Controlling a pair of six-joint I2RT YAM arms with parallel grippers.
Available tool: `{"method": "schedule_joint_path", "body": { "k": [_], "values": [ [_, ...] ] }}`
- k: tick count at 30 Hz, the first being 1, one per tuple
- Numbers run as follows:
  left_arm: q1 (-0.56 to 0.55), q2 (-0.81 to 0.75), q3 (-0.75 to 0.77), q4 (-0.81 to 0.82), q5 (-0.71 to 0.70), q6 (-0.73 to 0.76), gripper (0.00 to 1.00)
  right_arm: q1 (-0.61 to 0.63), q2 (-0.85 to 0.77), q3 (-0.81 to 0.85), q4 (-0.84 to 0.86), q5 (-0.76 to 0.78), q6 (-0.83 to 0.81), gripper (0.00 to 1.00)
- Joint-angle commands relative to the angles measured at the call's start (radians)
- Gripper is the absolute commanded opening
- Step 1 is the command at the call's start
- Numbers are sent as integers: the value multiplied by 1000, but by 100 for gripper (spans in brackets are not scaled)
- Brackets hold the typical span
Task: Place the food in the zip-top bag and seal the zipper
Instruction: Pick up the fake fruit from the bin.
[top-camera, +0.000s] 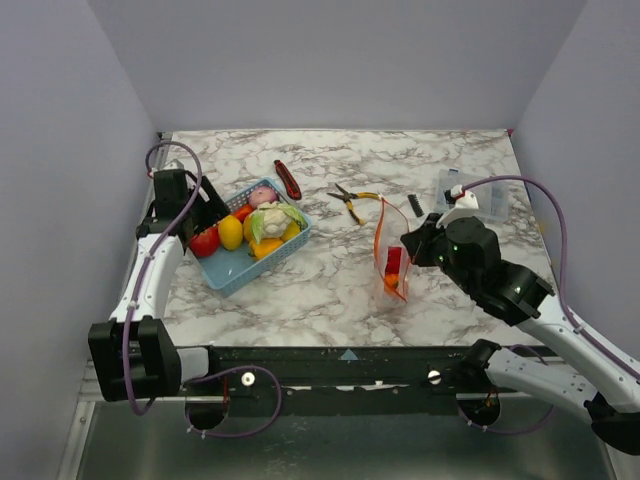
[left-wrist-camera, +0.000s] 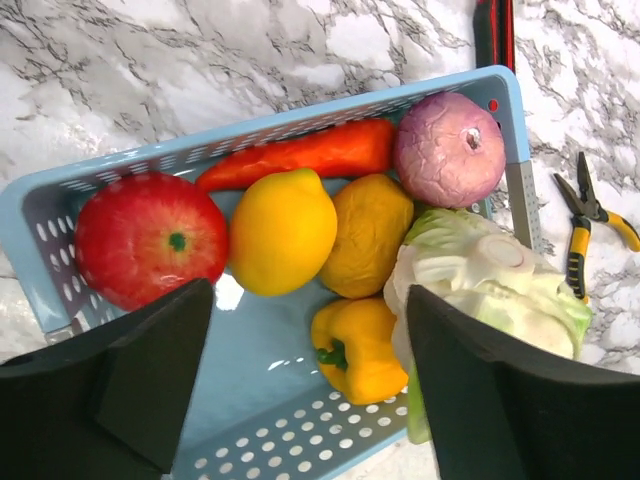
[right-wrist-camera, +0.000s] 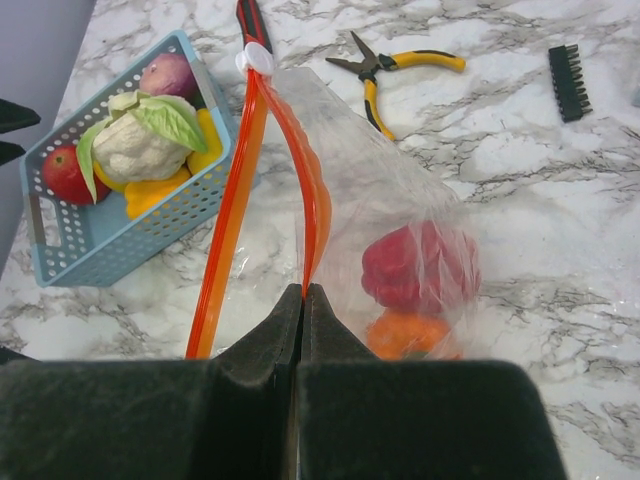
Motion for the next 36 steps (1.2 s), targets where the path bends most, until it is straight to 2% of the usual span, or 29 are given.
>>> {"method": "schedule_joint_path", "body": {
  "k": [1, 3, 6, 12, 20, 24, 32, 36],
  "values": [
    [-44, 110, 128, -83, -57, 94, 71, 6, 10, -1, 45, -28, -9, 0],
    [-75, 175, 196, -135, -112, 112, 63, 5, 11, -1, 48, -29, -9, 0],
    [-125, 262, 274, -199, -168, 119, 62, 5, 8, 2, 48, -30, -11, 0],
    [-152, 351, 301, -219, -237, 104, 61, 6, 7, 14, 23, -22, -12, 0],
    [-154, 413, 291, -204, -241, 80, 75, 6, 7, 13, 10, -11, -4, 0],
    [-155, 459, 305, -194, -228, 64, 75, 6, 10, 14, 12, -10, -3, 0],
    [-160, 487, 292, -196, -263, 45, 67, 5, 15, 21, -1, 0, 1, 0],
    [-162, 495, 291, -196, -260, 44, 55, 6, 21, 23, -4, 5, 8, 0]
  ]
}}
